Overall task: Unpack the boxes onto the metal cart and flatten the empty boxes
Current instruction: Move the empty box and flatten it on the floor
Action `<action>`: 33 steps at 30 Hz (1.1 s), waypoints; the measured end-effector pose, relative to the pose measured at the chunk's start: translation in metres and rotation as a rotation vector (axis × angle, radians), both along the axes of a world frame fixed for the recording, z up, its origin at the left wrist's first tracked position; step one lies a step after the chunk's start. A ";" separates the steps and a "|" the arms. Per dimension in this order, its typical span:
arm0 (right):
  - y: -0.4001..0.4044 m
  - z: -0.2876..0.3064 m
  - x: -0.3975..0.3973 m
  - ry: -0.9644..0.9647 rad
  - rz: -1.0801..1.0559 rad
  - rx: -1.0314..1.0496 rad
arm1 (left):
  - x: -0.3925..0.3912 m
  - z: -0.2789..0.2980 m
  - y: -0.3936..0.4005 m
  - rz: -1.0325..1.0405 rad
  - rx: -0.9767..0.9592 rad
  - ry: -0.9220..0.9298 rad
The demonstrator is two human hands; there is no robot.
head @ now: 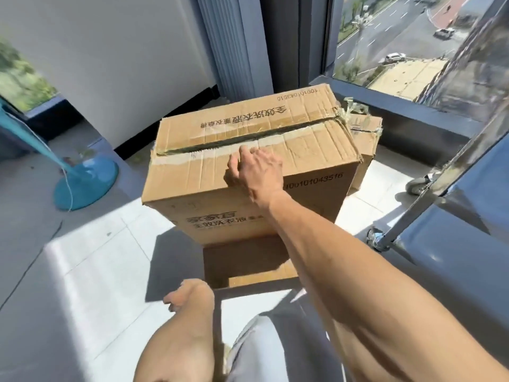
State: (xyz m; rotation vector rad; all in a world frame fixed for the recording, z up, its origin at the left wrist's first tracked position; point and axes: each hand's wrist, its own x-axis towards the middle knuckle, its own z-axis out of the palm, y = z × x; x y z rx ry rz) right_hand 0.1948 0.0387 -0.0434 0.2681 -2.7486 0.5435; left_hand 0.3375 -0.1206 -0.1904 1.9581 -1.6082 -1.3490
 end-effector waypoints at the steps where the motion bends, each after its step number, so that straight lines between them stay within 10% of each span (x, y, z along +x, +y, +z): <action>1: -0.001 0.000 -0.004 -0.023 -0.017 -0.021 | -0.009 0.012 -0.006 0.018 -0.002 0.038; 11: 0.014 0.010 0.038 0.045 -0.106 -0.106 | -0.126 0.206 -0.064 -0.044 -0.420 0.341; 16: 0.067 0.019 0.078 -0.012 -0.319 -0.234 | -0.149 0.258 0.016 -0.469 -0.713 0.457; 23: 0.202 -0.004 0.128 -0.208 -0.795 -0.723 | -0.056 0.178 0.255 -1.429 -0.831 0.378; 33: 0.365 -0.078 0.325 -0.175 -1.313 -0.550 | 0.067 0.097 0.418 -2.273 -0.561 0.063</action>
